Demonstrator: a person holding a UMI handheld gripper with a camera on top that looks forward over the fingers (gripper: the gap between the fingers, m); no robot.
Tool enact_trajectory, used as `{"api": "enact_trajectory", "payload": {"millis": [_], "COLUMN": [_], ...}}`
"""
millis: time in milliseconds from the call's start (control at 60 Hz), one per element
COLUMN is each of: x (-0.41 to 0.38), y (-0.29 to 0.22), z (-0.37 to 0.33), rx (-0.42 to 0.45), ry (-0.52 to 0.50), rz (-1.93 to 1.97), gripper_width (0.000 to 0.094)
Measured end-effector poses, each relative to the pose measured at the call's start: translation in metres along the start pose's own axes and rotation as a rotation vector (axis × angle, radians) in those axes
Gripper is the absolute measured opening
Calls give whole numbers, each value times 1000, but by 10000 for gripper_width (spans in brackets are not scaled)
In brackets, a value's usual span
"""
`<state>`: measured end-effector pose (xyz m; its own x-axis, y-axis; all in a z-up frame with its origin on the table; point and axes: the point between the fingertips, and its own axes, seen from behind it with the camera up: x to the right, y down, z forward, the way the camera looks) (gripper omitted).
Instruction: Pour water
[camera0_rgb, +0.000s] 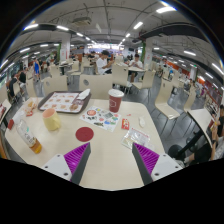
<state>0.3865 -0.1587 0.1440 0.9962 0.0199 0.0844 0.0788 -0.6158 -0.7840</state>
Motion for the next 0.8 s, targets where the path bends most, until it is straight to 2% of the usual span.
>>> {"api": "enact_trajectory", "payload": {"millis": [383,600,800], "x": [-48,-134,-240], "y": [51,97,98], "z": [-16,-34,-33], "rx": [-38,-60,-3], "ry": [45,35,-37], "rz": [8,56,81], "gripper_width": [852,847,848]}}
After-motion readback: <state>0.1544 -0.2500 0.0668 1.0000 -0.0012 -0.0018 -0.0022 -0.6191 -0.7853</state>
